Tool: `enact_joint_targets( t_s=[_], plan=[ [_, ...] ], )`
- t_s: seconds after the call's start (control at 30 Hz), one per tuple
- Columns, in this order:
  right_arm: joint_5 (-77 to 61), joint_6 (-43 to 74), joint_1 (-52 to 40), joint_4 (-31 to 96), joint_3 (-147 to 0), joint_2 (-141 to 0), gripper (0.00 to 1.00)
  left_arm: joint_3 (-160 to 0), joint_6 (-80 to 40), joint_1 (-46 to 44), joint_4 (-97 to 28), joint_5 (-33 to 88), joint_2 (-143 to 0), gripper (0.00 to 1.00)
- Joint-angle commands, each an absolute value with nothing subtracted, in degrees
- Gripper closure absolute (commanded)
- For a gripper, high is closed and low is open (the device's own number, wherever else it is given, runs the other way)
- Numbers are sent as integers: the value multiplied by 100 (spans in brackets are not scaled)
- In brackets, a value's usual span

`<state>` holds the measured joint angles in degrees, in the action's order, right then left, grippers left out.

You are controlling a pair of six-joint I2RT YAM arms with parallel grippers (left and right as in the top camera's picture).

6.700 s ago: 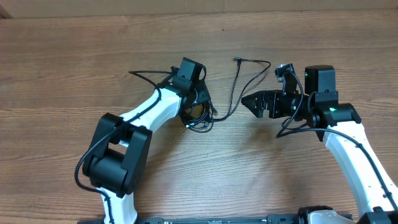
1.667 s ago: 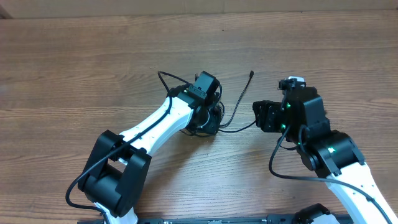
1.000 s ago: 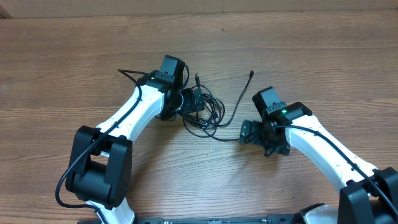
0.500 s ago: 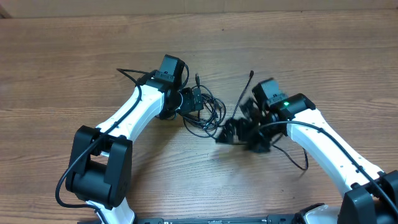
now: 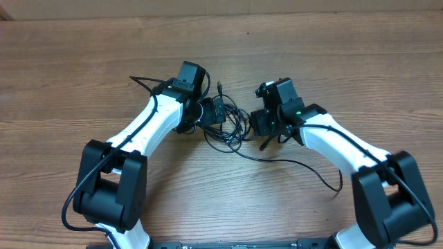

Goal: Untangle cables

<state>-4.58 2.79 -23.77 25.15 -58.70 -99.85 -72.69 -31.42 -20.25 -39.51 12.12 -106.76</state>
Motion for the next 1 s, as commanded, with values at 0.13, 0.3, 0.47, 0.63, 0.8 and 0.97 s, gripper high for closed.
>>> enact_joint_targets(
  t_s=[0.13, 0.3, 0.47, 0.63, 0.8, 0.97],
  plan=[
    [-307, -471, -2447, 2357, -5841, -10363, 40, -7301, -3177, -2027, -3876, 1138, -10672, 1],
    [456, -510, -2722, 2154, -5846, -10363, 43, -7301, -3177, -2023, -3876, 1135, -10672, 0],
    [1201, -1201, -3199, 1968, -5846, -10366, 43, -7301, -3177, -2025, -3892, 1140, -10672, 0],
    [1197, -1251, -3267, 1918, -5843, -10409, 44, -7301, -3177, -2025, -3898, 1142, -10672, 1],
    [1804, -1253, -3256, 1890, -5843, -10783, 50, -7301, -3177, -2025, -3896, 1140, -10672, 0],
    [2906, -1245, -3267, 1861, -5843, -10873, 51, -7301, -3177, -2025, -3896, 1140, -10672, 0]
  ],
)
